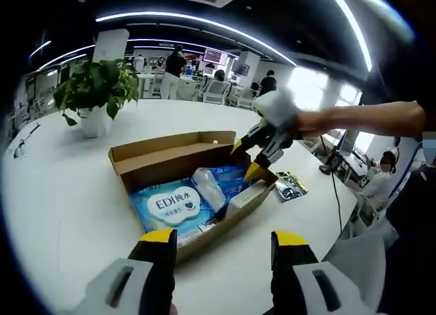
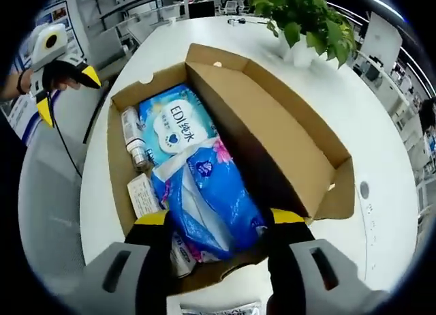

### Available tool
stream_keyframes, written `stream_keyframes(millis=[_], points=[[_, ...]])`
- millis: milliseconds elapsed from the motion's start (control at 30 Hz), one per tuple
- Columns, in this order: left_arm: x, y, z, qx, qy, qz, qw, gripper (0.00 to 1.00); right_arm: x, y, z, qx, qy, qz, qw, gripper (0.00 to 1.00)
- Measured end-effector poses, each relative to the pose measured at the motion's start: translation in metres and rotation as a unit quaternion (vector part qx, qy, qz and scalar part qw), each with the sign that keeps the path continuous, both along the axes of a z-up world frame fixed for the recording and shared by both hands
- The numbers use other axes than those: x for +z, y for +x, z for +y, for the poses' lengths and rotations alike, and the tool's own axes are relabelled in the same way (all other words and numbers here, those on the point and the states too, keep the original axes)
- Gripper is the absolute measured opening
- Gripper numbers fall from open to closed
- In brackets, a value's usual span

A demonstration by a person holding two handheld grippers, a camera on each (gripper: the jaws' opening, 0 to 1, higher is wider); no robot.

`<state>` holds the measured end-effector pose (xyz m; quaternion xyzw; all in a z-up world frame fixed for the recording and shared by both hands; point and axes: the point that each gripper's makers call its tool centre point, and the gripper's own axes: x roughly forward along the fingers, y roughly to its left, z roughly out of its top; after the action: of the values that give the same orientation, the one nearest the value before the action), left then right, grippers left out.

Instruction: Operate the shoe box by opening the lid, removing the specified soft item, and placing it in the target area until the item is outside and the box remains undamaged.

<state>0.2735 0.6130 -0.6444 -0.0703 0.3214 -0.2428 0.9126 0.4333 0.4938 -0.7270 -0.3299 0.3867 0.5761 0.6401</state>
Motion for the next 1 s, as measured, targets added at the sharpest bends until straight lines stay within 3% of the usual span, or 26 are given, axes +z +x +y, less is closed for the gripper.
stream_keyframes(millis=[500, 667, 800, 1000], points=[[-0.004, -0.009, 0.018, 0.021, -0.001, 0.002, 0.9998, 0.56, -0.039, -0.003, 0.013, 0.069, -0.069, -0.008, 0.9952, 0.51], [-0.006, -0.013, 0.02, 0.025, -0.001, 0.006, 0.9997, 0.55, -0.042, -0.001, 0.015, 0.076, -0.084, -0.025, 0.9933, 0.51], [-0.007, -0.013, 0.02, 0.027, -0.003, 0.008, 0.9996, 0.55, -0.045, -0.003, 0.019, 0.114, -0.097, -0.053, 0.9873, 0.49], [-0.009, -0.012, 0.016, 0.024, -0.008, 0.009, 0.9996, 0.54, -0.045, -0.008, 0.019, 0.101, -0.097, -0.046, 0.9891, 0.45]])
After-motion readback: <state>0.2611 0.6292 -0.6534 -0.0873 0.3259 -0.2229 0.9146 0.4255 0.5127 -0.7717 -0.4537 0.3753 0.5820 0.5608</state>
